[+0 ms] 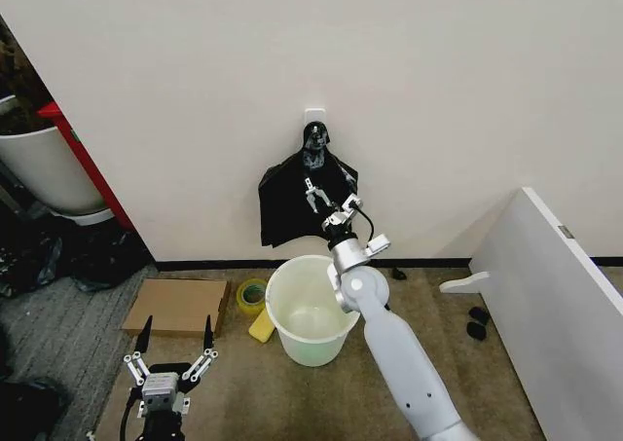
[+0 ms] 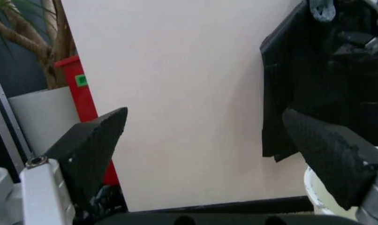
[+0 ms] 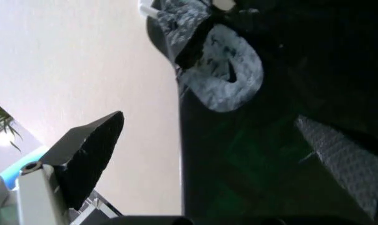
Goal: Place the garbage bag over the trash bin.
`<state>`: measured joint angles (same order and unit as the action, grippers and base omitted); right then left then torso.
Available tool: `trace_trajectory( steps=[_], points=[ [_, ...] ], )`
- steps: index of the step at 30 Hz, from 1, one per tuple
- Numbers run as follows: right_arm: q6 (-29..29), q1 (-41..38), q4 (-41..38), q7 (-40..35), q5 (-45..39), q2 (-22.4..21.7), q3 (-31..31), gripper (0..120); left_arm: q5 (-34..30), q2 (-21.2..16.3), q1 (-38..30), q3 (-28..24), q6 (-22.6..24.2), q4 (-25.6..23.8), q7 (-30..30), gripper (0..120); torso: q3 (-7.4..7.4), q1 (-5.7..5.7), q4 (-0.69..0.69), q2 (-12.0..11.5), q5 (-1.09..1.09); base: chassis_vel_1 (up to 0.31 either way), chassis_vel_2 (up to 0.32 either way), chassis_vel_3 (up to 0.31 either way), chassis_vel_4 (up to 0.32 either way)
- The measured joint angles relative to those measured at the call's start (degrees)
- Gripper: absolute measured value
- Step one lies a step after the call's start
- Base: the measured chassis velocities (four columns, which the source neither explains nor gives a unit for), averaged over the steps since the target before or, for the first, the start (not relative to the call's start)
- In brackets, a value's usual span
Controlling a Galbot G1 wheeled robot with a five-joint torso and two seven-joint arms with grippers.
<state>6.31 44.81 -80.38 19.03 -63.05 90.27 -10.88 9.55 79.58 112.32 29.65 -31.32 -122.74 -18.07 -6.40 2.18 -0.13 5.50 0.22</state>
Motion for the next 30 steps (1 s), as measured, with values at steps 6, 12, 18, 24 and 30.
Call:
trace_trajectory(
  steps=[6, 12, 18, 24, 30],
  points=[
    [-0.3, -2.7, 3.3, 2.1, -0.7, 1.5, -1.6, 87, 1.6, 0.4, 0.5, -0.2, -0.7, 0.2, -0.1, 98, 0.00, 0.00, 0.00, 0.0, 0.00, 0.000, 0.000, 0.000, 0.000],
    [-0.8, -4.9, 5.9, 3.9, -0.6, 1.5, -1.8, 65, 2.8, 0.8, 0.6, -0.2, -1.1, 0.0, -0.1, 98, 0.00, 0.00, 0.00, 0.0, -0.01, 0.000, 0.000, 0.000, 0.000],
    [-1.0, -5.5, 6.3, 4.2, -0.7, 1.2, -1.5, 39, 2.7, 0.9, 1.2, 0.0, -1.6, -0.2, -0.4, 98, 0.00, 0.00, 0.00, 0.0, 0.00, 0.000, 0.000, 0.000, 0.000],
    [-0.9, -5.5, 6.6, 3.9, -0.1, 1.7, -1.2, 20, 3.2, 0.8, 0.8, -0.2, -1.8, 0.0, -0.3, 98, 0.00, -0.01, 0.00, 0.0, -0.01, 0.000, 0.000, 0.000, 0.000],
    [-0.8, -6.6, 7.2, 3.7, -0.1, 1.8, -1.0, 1, 3.1, 0.4, 0.8, -0.1, -1.9, -0.6, -0.2, 98, 0.00, -0.01, 0.00, 0.0, -0.01, 0.000, 0.000, 0.000, 0.000]
  ],
)
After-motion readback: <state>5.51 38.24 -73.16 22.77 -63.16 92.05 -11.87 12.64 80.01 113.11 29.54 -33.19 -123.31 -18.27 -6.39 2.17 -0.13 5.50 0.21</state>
